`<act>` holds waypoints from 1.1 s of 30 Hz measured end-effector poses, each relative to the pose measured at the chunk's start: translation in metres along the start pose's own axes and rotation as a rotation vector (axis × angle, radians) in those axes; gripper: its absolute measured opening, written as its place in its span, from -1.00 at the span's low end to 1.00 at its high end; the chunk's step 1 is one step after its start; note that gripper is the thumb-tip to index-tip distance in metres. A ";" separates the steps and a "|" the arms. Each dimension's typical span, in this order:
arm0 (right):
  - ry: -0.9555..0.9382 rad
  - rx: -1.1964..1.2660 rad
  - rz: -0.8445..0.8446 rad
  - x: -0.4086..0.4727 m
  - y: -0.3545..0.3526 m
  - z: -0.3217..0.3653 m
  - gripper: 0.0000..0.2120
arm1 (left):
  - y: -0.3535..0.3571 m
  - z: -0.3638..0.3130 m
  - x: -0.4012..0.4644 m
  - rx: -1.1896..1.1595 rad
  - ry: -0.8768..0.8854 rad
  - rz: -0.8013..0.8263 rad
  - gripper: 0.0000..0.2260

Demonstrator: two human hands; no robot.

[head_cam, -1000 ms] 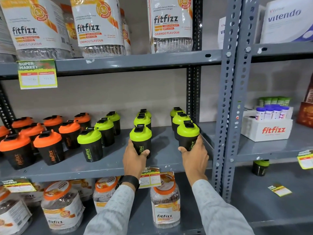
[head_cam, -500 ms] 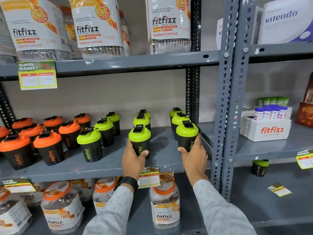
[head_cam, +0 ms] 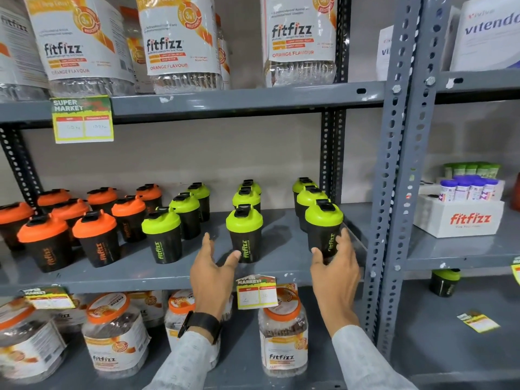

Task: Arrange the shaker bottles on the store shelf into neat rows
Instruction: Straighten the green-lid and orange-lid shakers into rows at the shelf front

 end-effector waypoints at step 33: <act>0.112 0.004 0.262 -0.156 0.263 0.216 -0.20 | -0.262 0.098 0.152 0.135 -0.078 -0.208 -0.36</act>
Point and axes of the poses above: each hand's wrist, its own x-axis towards the middle knuckle, its own y-axis out of the palm, z = x × y, the point moved 9 cm from there along x, towards the middle knuckle, and after that the axes turned 2 degrees about -y, right-handed, at the moved point
